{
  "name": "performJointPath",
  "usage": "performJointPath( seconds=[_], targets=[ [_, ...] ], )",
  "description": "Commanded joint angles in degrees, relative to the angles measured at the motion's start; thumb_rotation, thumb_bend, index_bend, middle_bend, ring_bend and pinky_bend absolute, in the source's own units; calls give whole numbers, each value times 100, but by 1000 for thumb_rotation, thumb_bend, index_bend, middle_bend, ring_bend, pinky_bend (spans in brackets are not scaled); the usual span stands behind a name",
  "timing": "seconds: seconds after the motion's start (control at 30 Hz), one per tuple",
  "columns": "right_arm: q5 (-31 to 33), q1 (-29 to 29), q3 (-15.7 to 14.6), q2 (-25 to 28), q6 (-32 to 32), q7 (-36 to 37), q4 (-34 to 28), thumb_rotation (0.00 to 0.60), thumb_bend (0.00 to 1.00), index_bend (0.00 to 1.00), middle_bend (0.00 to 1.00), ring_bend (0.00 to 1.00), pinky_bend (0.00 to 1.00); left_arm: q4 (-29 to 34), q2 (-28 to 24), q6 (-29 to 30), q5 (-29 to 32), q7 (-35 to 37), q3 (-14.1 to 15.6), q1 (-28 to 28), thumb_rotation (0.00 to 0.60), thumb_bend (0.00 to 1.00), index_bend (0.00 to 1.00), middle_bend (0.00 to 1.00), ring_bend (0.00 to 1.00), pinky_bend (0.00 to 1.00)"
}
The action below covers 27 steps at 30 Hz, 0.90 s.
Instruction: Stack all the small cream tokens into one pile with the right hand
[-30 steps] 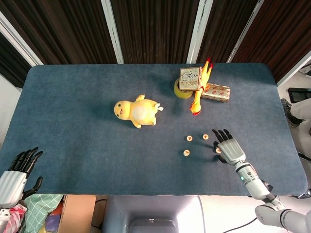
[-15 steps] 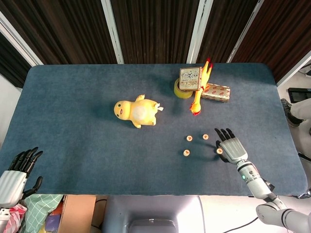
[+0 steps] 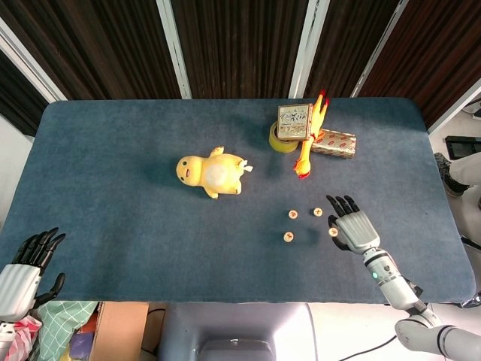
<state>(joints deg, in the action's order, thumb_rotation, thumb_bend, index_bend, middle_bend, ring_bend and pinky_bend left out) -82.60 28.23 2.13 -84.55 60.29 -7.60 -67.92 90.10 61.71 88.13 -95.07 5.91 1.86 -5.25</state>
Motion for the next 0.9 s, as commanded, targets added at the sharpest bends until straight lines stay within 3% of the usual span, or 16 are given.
performJointPath(
  seconds=[0.03, 0.37, 0.9],
  targets=[
    [-149, 131, 116, 204, 86, -42, -492, 600, 484, 657, 27, 0, 0, -1, -4, -6, 7, 2, -2, -3, 600, 452, 0, 0, 0, 86],
    [164, 665, 378, 83, -511, -1072, -1226, 600, 484, 647, 27, 0, 0, -4, -14, 73, -47, 25, 6, 24, 600, 452, 0, 0, 0, 86],
    [696, 910, 313, -293, -864, -1838, -1154, 600, 483, 655, 27, 0, 0, -47, -57, 205, -98, 159, 13, 76, 600, 453, 0, 0, 0, 86]
  ],
)
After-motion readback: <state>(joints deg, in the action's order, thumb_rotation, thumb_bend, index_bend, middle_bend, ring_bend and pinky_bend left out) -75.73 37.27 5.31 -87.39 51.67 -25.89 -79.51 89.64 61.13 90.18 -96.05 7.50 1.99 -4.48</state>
